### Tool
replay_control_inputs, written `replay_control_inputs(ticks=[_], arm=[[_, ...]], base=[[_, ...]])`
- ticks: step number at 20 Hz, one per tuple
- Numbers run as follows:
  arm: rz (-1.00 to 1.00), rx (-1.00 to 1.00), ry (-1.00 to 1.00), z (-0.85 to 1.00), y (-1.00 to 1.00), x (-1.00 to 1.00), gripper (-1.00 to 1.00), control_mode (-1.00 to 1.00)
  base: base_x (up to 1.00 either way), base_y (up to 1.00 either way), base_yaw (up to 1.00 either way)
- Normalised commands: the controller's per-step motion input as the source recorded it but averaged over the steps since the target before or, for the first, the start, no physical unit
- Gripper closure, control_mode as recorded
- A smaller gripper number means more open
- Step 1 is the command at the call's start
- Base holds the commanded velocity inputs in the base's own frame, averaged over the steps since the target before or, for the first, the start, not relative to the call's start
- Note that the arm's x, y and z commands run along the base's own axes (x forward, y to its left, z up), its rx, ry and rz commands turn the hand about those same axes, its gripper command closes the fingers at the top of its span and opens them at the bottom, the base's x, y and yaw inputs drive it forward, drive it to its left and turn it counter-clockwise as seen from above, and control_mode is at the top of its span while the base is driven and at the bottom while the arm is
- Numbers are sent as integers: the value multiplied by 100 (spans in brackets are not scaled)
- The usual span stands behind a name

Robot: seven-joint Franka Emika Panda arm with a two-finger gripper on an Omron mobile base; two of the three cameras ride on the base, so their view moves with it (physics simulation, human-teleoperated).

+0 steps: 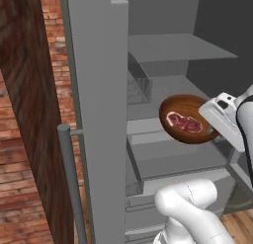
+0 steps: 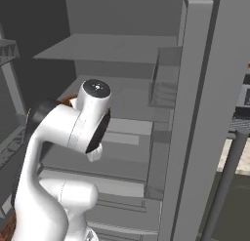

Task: Place one of the steaks on the plate and the other in the bowl. Then place the bowl in the fridge.

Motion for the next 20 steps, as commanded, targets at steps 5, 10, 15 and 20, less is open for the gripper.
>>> replay_control_inputs(ticks=[5, 10, 15, 20], arm=[[-8, -17, 0, 7, 0, 6, 100, -100], [-12, -5, 0, 16, -16, 19, 100, -100], [-18, 0, 0, 3, -26, 36, 100, -100], [-14, 0, 0, 0, -5, 51, 100, -100]], base=[[0, 0, 0], [0, 0, 0], [0, 0, 0], [0, 0, 0]])
